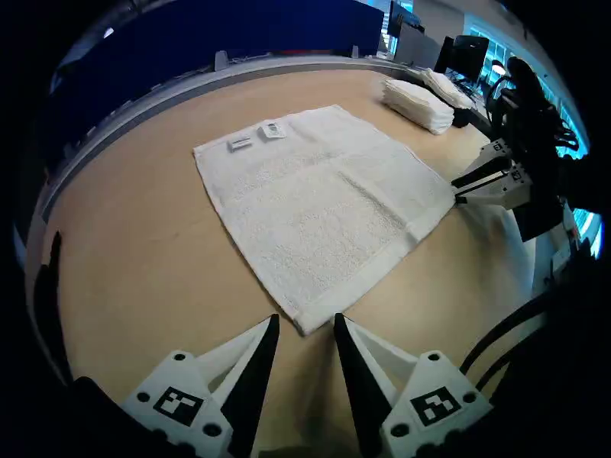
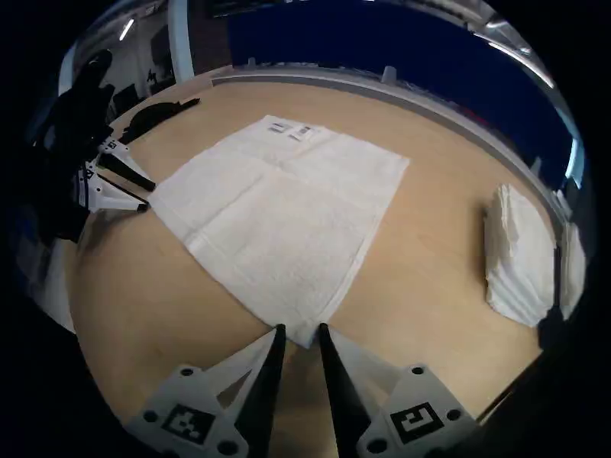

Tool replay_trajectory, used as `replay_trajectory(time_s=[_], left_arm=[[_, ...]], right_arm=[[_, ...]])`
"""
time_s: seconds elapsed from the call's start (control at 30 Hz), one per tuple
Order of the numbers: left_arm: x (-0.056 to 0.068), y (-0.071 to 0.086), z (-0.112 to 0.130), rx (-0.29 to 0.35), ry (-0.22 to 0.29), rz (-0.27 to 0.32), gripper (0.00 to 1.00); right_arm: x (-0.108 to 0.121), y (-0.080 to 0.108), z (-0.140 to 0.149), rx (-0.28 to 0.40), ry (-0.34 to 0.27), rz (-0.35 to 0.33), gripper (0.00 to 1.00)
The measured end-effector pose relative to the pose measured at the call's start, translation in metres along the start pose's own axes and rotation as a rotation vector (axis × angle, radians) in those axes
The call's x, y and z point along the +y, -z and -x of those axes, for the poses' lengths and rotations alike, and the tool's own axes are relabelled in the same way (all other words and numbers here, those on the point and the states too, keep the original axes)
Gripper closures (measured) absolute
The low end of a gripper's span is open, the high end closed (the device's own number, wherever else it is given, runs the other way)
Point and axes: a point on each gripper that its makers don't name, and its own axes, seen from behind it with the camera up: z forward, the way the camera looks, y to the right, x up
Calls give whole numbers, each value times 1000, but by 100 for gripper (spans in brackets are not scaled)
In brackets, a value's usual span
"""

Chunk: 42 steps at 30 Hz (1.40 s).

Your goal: Fold towel

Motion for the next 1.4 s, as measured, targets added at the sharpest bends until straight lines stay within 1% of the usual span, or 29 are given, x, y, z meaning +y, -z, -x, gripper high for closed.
replay_trajectory(time_s=[0.13, 0.2, 0.3, 0.47, 0.6, 0.7, 0.9, 0.97, 1.1, 1.4], left_arm=[[0, -2, 0, -6, 4, -1, 70], [-1, -2, -1, -8, 5, -7, 79], [-2, 0, -2, -7, 2, -12, 81], [-1, 2, -2, -14, 6, 1, 82], [0, 1, -2, -18, 4, 5, 87], [1, 0, -2, -17, 4, 3, 88], [2, 0, -5, -15, 41, 15, 89], [3, 1, -7, -9, 46, 18, 89], [3, 5, -13, 1, 49, 20, 89], [1, 19, -27, 27, 81, 15, 89]], right_arm=[[0, 0, 0, -1, -4, 2, 73], [0, 0, 0, -2, -6, 0, 74], [0, 1, -1, -6, -11, -3, 77], [1, 1, -3, -9, -11, 2, 80], [1, 1, -5, -10, -8, 2, 82], [3, 0, -7, -6, -14, 2, 83], [5, 2, -12, 2, -37, -4, 85], [6, 3, -14, 6, -39, -3, 85], [7, 5, -18, 12, -43, -4, 85], [9, 16, -33, 31, -51, -6, 85]])
